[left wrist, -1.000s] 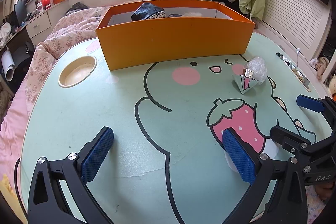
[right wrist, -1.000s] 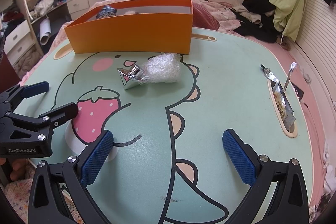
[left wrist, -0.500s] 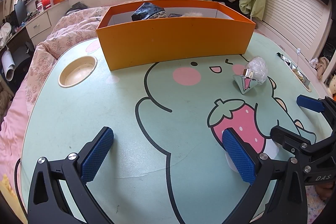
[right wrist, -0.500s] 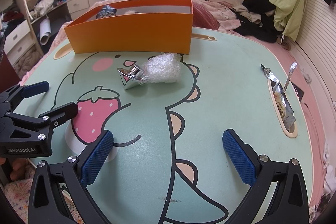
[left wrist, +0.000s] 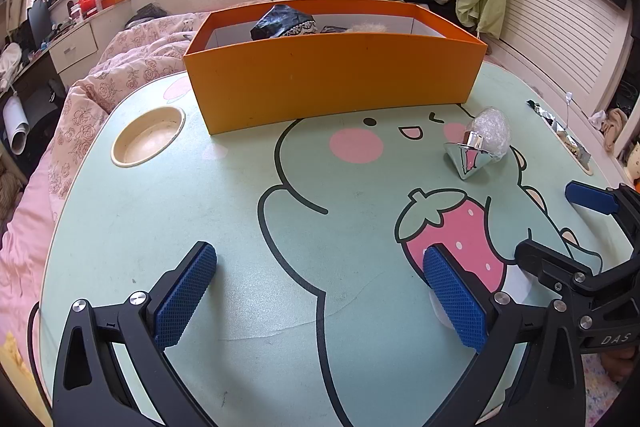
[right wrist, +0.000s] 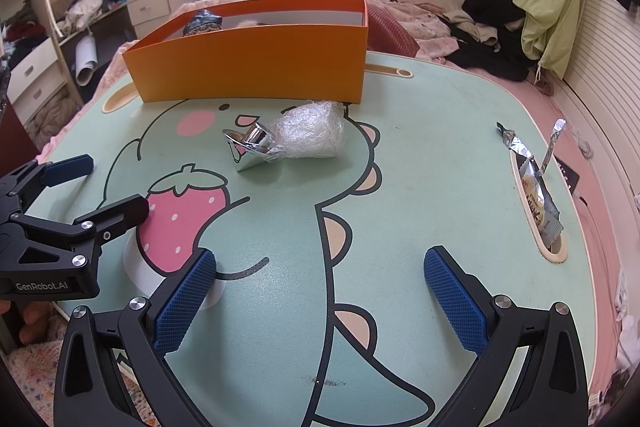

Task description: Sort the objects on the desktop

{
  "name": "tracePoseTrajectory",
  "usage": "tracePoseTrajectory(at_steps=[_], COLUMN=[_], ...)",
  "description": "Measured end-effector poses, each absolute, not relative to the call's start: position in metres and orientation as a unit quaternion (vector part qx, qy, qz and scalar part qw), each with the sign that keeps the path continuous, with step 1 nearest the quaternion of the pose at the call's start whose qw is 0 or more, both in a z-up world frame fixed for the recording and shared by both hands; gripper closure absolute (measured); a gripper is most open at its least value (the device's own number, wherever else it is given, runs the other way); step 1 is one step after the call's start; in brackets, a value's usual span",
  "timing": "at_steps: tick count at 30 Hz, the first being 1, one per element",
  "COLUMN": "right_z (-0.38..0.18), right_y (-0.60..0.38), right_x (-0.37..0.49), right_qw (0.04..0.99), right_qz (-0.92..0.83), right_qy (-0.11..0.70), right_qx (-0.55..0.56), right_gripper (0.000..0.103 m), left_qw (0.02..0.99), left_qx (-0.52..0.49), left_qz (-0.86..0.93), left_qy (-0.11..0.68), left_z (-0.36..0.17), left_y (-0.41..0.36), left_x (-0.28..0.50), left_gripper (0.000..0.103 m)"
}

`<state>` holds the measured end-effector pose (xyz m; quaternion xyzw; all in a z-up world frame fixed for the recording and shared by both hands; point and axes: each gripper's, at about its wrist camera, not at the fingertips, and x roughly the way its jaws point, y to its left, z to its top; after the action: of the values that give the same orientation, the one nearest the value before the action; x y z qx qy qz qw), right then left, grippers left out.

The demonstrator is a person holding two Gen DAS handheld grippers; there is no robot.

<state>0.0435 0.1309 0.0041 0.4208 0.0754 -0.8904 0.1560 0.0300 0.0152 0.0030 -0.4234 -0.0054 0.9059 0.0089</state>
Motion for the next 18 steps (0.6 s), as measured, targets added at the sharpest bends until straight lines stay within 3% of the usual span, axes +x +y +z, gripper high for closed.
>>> tracePoseTrajectory(at_steps=[7,12,18], right_z=[0.005,0.013,0.033], right_y=[0.133,0.144,0.144], right_x=[0.043,0.031,0.002], right_qw=[0.159,0.181,0.167], right_qz=[-0.892,-0.886,-0.895], right_qy=[0.064,0.013,-0.022], right_qx=[0.418,0.427,0.413], right_gripper=[0.0,0.0,0.013], left_qw=[0.009,0.009,0.009], left_qx=[-0.423,-0.423,-0.423], left_qz=[0.906,0.906,0.906], left_qy=[-0.006,-0.006,-0.006], left_z=[0.003,0.003,0.003], left_y=[0.016,0.016,0.016], left_x=[0.03,0.03,0.029], left_gripper=[0.0,0.0,0.0])
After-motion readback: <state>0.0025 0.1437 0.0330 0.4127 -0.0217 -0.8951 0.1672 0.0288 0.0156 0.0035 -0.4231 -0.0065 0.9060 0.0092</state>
